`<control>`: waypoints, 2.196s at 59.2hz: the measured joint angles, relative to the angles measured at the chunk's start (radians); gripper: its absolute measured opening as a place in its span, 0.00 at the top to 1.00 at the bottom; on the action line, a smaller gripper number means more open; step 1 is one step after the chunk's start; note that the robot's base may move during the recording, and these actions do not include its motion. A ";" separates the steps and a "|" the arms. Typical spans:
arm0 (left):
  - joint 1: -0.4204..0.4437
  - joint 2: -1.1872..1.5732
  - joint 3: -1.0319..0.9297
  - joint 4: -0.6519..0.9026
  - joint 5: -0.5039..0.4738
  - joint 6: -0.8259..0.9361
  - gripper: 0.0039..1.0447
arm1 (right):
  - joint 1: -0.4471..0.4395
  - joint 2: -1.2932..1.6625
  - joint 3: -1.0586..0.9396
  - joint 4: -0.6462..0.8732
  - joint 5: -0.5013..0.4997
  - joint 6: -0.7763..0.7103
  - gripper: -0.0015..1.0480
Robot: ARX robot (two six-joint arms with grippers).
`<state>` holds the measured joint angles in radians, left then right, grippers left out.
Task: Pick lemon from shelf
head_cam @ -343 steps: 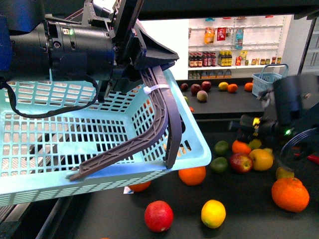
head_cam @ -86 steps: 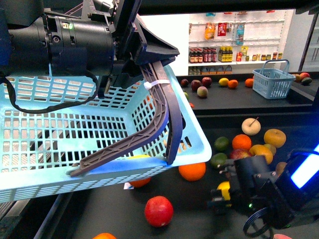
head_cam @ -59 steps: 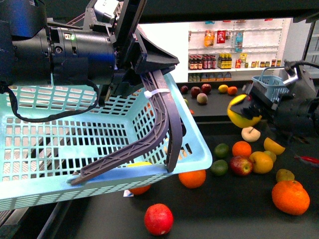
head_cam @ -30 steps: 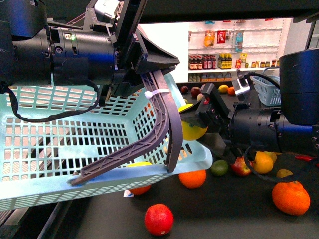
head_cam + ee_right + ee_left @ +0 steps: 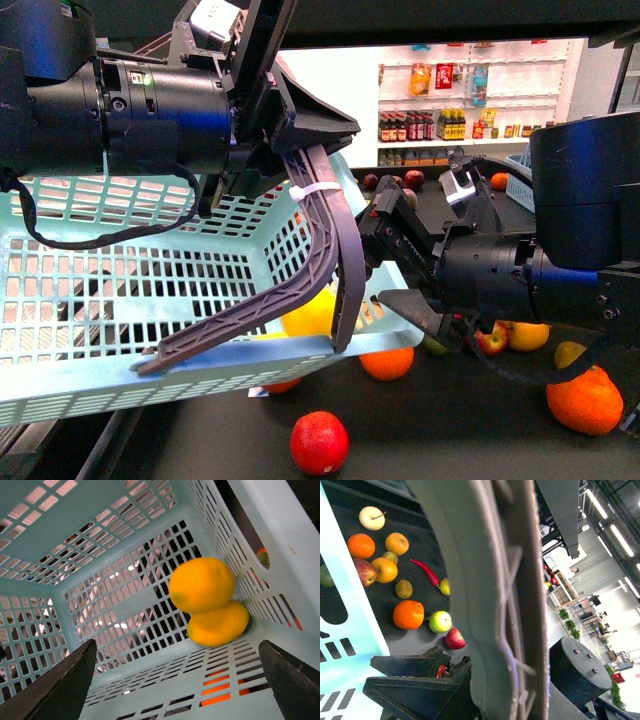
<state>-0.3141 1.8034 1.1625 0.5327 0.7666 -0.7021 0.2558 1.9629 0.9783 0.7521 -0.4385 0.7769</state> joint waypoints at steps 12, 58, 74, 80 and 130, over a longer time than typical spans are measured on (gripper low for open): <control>0.000 0.000 0.000 0.000 0.000 -0.001 0.93 | -0.034 -0.056 -0.024 -0.055 0.152 -0.174 0.07; 0.002 0.000 0.000 0.000 0.000 -0.001 0.93 | -0.491 -1.631 -0.740 -0.735 0.188 -0.753 0.37; 0.001 0.000 0.000 0.000 0.002 -0.005 0.93 | -0.403 -1.866 -0.885 -0.763 0.323 -0.771 0.82; 0.001 0.000 0.000 0.000 0.002 -0.002 0.93 | -0.280 -1.889 -0.902 -0.763 0.419 -0.773 0.98; 0.000 0.000 0.000 0.000 0.003 -0.002 0.93 | -0.259 -1.957 -0.963 -0.754 0.435 -0.775 0.75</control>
<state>-0.3141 1.8038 1.1625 0.5327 0.7692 -0.7044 -0.0036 0.0063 0.0154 -0.0021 -0.0032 0.0021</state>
